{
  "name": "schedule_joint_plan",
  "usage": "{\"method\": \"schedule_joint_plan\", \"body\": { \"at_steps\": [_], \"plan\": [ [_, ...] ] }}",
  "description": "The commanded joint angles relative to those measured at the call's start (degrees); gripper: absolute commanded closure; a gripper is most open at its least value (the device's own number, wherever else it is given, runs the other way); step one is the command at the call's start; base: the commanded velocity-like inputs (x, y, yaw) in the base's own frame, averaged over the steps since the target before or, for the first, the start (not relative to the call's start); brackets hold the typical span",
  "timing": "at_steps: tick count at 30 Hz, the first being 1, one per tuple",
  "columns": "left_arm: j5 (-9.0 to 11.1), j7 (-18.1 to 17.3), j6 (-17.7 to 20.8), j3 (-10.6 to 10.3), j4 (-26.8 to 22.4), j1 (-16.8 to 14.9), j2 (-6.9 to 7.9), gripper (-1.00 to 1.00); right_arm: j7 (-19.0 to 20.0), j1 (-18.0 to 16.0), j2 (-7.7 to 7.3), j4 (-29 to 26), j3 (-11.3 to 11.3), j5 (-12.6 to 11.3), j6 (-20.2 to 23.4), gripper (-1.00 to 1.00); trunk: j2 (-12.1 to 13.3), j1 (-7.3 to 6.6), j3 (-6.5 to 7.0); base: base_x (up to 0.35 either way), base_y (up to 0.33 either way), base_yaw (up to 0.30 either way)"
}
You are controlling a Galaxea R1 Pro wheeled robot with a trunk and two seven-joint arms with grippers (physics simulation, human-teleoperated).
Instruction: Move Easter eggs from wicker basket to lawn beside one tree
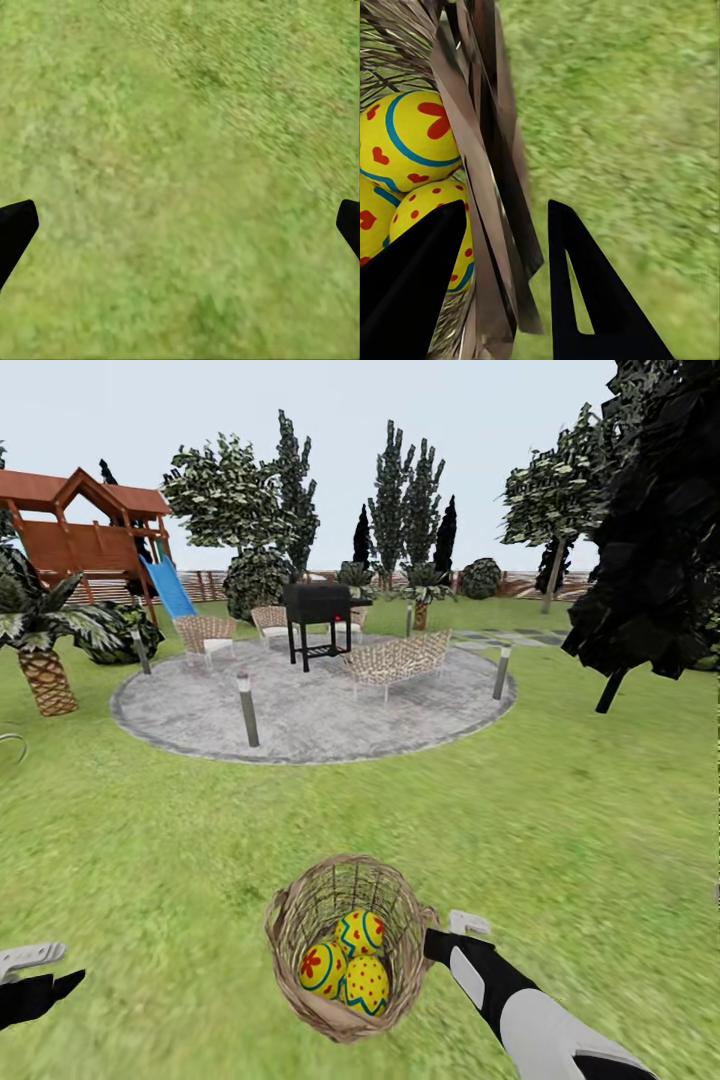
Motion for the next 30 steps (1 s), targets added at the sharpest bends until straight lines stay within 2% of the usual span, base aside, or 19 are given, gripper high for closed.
{"method": "schedule_joint_plan", "body": {
  "at_steps": [1, 7, 19, 30],
  "plan": [
    [0.28, -0.14, 0.38, 0.09, -0.03, -0.04, 0.00, -1.00, -0.21, -0.04, 0.03, -0.17, -0.20, -0.68, 0.26, 1.00, -0.09, 0.05, -0.10, 0.321, 0.093, -0.199],
    [0.28, -0.14, 0.39, 0.09, -0.03, -0.04, -0.01, -1.00, -0.21, -0.03, -0.01, -0.17, -0.22, -0.68, 0.26, 1.00, -0.09, 0.05, -0.10, 0.321, 0.093, -0.217],
    [0.28, -0.14, 0.33, 0.09, -0.03, -0.04, -0.02, -1.00, -0.21, -0.03, 0.01, -0.17, -0.22, -0.68, 0.26, 1.00, -0.09, 0.05, -0.10, 0.321, 0.093, -0.023],
    [0.28, -0.14, 0.32, 0.12, -0.03, -0.04, 0.00, -1.00, -0.21, -0.03, -0.02, -0.17, -0.25, -0.68, 0.26, 1.00, -0.09, 0.05, -0.10, 0.321, 0.096, -0.248]
  ]
}}
